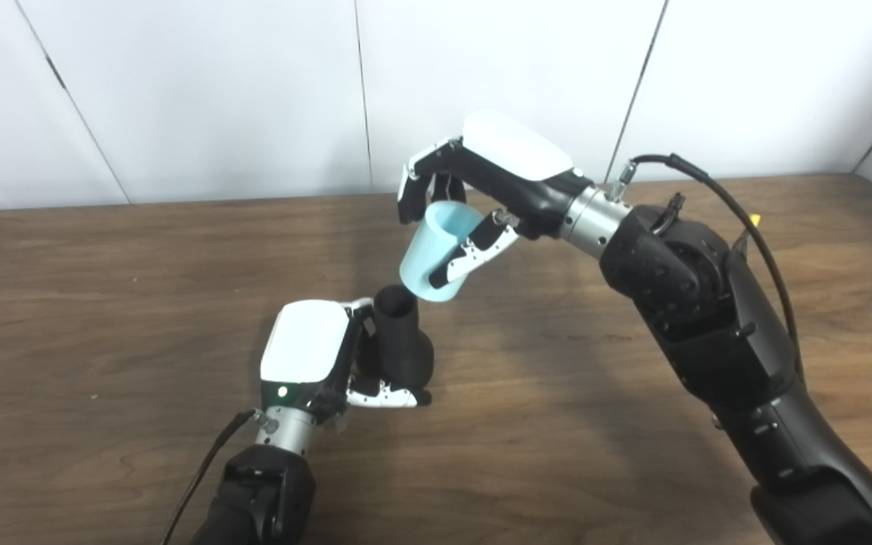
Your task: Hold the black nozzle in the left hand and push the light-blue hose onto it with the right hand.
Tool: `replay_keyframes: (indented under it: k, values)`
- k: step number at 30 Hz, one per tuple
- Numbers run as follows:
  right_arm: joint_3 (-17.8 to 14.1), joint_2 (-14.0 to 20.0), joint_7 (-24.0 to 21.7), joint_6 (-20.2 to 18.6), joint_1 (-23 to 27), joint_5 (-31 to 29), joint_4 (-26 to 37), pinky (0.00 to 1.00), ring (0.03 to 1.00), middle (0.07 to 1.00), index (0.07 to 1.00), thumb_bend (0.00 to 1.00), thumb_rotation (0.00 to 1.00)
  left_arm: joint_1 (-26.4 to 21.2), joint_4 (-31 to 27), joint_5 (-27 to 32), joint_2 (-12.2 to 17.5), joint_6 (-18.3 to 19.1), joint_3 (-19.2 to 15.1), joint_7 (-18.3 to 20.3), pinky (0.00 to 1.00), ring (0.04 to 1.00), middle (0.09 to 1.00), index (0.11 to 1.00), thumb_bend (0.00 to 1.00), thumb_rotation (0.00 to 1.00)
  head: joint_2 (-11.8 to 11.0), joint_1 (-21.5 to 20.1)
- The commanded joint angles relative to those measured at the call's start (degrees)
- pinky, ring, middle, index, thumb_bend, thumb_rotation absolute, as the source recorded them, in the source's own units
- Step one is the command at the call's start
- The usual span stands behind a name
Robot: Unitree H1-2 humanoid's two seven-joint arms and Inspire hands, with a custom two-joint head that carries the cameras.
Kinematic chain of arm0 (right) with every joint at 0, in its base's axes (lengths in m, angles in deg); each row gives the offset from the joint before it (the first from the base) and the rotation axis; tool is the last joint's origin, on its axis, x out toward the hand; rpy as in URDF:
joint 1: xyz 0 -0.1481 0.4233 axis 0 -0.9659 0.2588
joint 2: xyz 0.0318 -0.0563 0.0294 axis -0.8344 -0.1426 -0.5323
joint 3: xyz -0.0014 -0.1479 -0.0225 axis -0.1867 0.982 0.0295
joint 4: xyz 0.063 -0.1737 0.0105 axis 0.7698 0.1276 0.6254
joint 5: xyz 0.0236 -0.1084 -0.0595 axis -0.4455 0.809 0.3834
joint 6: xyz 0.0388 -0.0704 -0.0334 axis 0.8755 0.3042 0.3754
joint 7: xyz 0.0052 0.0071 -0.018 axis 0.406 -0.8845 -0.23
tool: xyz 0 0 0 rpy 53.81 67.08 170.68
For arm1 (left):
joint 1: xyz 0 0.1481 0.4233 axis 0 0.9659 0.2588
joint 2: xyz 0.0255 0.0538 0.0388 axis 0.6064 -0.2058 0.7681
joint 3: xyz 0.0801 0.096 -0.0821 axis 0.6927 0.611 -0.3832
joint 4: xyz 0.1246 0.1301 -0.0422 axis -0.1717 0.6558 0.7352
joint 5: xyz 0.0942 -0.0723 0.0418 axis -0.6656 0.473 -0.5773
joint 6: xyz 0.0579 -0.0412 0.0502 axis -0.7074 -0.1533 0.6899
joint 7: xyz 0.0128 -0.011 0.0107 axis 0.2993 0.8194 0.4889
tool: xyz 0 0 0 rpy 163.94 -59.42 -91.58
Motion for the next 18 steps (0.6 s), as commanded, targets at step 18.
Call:
replay_keyframes:
  k: [18]
  values:
    - [-0.1, -0.2, -0.8, -0.2, 3.8, -0.4, 4.5, 0.35, 0.401, 0.52, 0.484, 0.5, 0.0, 0.7, -0.5, 0.1, -0.4, -0.1, 1.2, 2.8, 0.51, 0.533, 0.444, 0.494, 0.53, 0.0, 0.5, 0.0]
